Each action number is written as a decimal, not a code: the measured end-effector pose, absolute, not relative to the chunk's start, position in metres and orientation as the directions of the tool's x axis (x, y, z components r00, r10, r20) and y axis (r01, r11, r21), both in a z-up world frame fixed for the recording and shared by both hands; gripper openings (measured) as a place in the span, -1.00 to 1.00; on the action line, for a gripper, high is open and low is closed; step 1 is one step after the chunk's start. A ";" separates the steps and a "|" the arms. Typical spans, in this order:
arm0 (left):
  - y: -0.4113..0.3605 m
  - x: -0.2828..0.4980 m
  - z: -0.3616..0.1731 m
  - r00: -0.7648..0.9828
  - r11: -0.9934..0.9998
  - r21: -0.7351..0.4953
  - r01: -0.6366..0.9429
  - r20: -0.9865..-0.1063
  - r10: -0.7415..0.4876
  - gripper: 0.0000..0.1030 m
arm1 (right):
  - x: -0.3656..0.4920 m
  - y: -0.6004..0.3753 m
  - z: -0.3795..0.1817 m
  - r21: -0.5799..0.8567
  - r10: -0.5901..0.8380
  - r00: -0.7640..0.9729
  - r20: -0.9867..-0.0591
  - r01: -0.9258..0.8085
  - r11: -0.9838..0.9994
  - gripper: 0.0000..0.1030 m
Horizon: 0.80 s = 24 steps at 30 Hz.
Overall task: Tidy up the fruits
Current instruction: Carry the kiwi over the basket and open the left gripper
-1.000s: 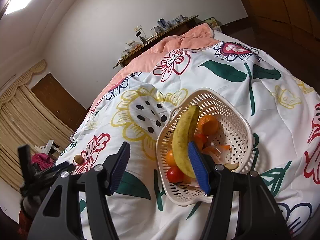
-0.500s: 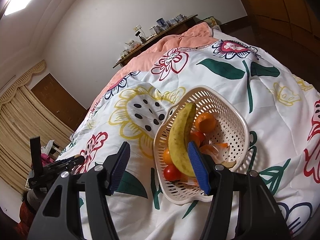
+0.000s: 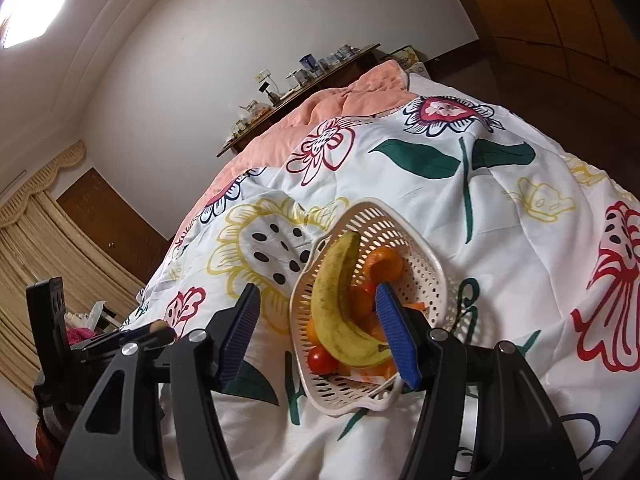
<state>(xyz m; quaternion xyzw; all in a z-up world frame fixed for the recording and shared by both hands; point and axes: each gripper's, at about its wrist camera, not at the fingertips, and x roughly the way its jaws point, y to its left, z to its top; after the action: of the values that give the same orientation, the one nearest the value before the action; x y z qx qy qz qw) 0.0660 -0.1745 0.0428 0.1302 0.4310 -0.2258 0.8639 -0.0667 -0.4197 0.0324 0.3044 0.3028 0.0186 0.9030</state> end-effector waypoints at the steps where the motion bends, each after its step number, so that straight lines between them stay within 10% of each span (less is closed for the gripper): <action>1: -0.185 0.065 0.042 0.516 0.853 0.030 0.520 -0.807 -0.287 -0.42 | -0.068 -0.422 0.032 0.563 0.216 0.817 -0.534 0.154 0.812 0.17; 24: -0.334 0.070 0.033 0.360 0.691 -0.043 0.722 -0.829 -0.428 -0.27 | -0.094 -0.471 0.018 0.575 0.122 0.831 -0.544 0.263 0.775 0.17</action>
<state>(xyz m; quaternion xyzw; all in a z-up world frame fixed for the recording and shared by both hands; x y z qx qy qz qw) 0.0701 -0.3343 0.0325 0.1670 0.4396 -0.3559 0.8076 -0.0943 -0.4712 0.0177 0.3329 0.2884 -0.0393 0.8969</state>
